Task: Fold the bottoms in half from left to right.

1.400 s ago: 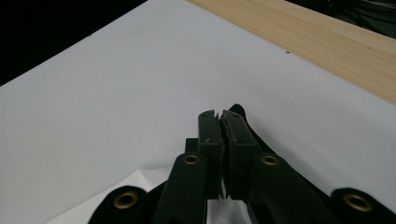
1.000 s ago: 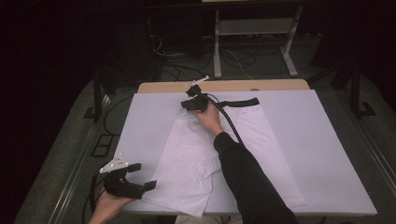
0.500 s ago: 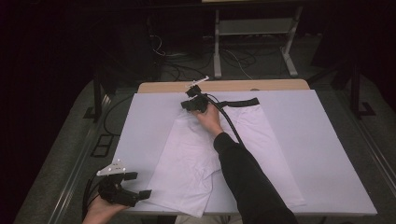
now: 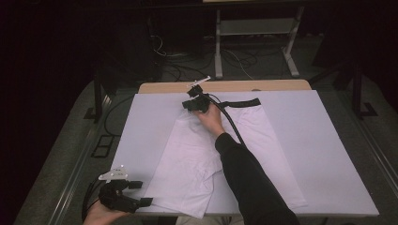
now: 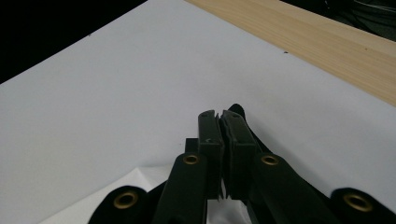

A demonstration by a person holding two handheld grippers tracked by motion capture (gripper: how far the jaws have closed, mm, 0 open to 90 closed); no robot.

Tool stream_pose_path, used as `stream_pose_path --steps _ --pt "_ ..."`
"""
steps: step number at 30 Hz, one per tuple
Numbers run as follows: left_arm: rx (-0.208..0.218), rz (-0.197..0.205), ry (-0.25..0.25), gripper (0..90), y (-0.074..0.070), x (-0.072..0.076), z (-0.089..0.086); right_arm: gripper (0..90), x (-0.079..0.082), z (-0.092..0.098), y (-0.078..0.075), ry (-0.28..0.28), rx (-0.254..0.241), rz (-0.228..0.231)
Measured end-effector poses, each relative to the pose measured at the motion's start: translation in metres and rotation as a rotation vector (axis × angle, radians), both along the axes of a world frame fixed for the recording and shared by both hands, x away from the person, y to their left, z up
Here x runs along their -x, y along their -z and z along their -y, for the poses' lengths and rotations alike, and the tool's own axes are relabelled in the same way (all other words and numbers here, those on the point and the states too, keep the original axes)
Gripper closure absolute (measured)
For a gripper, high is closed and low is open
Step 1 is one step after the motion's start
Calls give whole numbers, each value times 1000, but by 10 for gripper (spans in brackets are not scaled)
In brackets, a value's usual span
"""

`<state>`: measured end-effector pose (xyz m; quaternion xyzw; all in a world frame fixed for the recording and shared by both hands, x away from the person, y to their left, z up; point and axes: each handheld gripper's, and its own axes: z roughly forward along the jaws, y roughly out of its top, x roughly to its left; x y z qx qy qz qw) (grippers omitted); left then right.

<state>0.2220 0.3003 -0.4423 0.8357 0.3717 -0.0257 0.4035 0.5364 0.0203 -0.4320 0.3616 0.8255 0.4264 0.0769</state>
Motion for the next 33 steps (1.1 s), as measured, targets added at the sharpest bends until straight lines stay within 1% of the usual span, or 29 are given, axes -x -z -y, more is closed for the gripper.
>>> stream_pose_path --steps 2,5,7,9,13,16,19,20,22,26,29,32,33 --pt "6 -18 0 151 2 0 -1 860 0 0 0 0 -1 1" --pt "18 -27 3 192 4 1 -2 860 0 0 0 -2 -1 3" --pt "39 -45 9 249 4 0 -5 860 0 0 0 -1 -3 2" --pt "49 -48 12 293 5 0 -6 860 0 0 -1 -1 -2 3" --pt "58 -58 34 393 7 -1 -6 860 0 2 -2 2 -11 11" --pt "75 -66 42 462 9 -2 -4 860 0 4 -3 6 -14 10" --pt "77 -78 43 541 10 -5 -2 860 0 5 -4 4 -13 14" --pt "71 -78 43 563 10 -6 -2 860 0 5 -4 4 -13 16" --pt "51 -66 37 638 10 -6 -1 860 0 6 -5 5 -15 16" --pt "30 -48 31 755 10 -7 0 860 0 7 -6 4 -15 19" --pt "14 -34 63 846 10 -6 2 860 1 8 -7 3 -20 18" --pt "22 -27 71 870 6 -7 2 860 1 10 -8 7 -27 14" --pt "32 -22 73 872 5 -7 2 860 1 10 -9 6 -28 15"
